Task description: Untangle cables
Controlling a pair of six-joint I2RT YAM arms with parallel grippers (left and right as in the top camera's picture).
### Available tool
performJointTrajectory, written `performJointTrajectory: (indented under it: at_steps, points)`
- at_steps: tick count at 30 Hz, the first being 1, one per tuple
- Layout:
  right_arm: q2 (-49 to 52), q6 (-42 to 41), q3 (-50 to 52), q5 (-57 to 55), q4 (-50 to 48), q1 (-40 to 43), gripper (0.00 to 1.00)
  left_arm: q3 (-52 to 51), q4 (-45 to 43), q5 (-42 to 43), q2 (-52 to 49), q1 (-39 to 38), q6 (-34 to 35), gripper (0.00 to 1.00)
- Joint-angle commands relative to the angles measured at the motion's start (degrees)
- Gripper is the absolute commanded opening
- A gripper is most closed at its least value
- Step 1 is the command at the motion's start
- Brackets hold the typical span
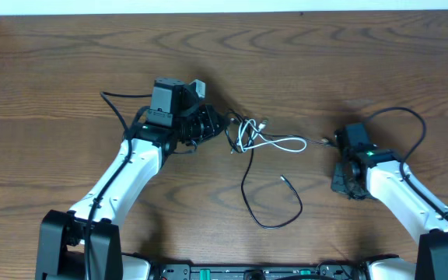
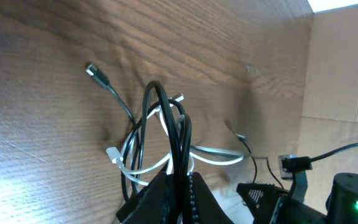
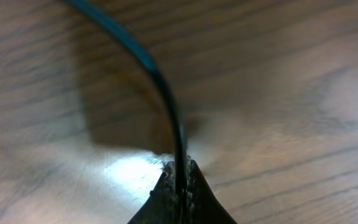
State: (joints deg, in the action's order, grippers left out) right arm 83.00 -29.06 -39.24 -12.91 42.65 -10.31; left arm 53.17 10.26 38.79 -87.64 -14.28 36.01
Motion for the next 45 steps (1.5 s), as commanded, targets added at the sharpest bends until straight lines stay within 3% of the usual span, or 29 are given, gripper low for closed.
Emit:
performJointTrajectory:
  at_steps: [1,3,4,6,9,13,17,19,23,28,33,34,38,41,45]
  points:
    - [0.13,-7.37,-0.26,-1.31,-0.50,3.19,0.22,0.42,0.15,2.49,0.74,-0.09,-2.82,0.07]
    - [0.13,-3.78,-0.26,5.81,-4.39,4.31,0.64,0.42,-0.04,6.14,0.74,-0.76,-4.35,0.08]
    - [0.13,0.74,-0.26,10.49,-6.49,4.33,0.78,0.42,-0.24,7.98,0.74,-1.36,-5.68,0.07]
    - [0.13,15.74,-0.28,27.76,-11.76,4.20,0.80,0.42,-0.22,10.88,0.74,-2.89,-8.83,0.07]
    - [0.09,26.34,-0.28,48.76,-16.02,4.22,0.78,0.42,-0.22,13.49,0.74,-5.16,-12.52,0.08]
    - [0.04,29.00,-0.28,68.37,-22.25,4.22,0.78,0.42,-0.26,14.60,0.74,-8.11,-14.40,0.07]
    - [0.02,26.86,-0.31,75.65,-27.34,4.22,0.78,0.46,-1.60,18.38,1.27,-8.63,-14.29,0.08]
    - [0.02,21.88,-0.31,75.58,-30.91,4.22,0.78,0.48,-5.22,22.82,2.16,-8.63,-11.10,0.07]
    - [0.02,15.39,-0.31,75.34,-36.04,4.20,0.74,0.48,-10.56,23.80,4.09,-9.29,-6.47,0.08]
    - [0.04,8.04,-0.31,69.92,-39.23,4.22,0.62,0.48,-16.46,23.80,6.08,-14.19,-3.04,0.08]
    - [0.04,4.28,-0.31,54.71,-32.89,4.22,0.06,0.48,-20.31,24.24,7.21,-16.02,-0.76,0.07]
    - [0.04,2.82,-0.31,48.41,-28.59,4.22,0.01,0.48,-20.24,24.24,7.96,-15.34,-0.81,0.07]
    - [0.04,2.69,-0.31,25.16,-13.40,5.29,0.11,0.48,-20.02,25.07,8.90,-11.23,-0.98,0.07]
    - [0.04,-3.67,-0.31,6.40,-4.02,7.69,0.16,0.48,-19.76,27.74,8.98,-7.43,-0.96,0.08]
    - [0.04,-4.83,-0.31,2.80,-1.38,11.89,0.20,0.48,-19.52,29.20,8.98,-2.32,-0.94,0.07]
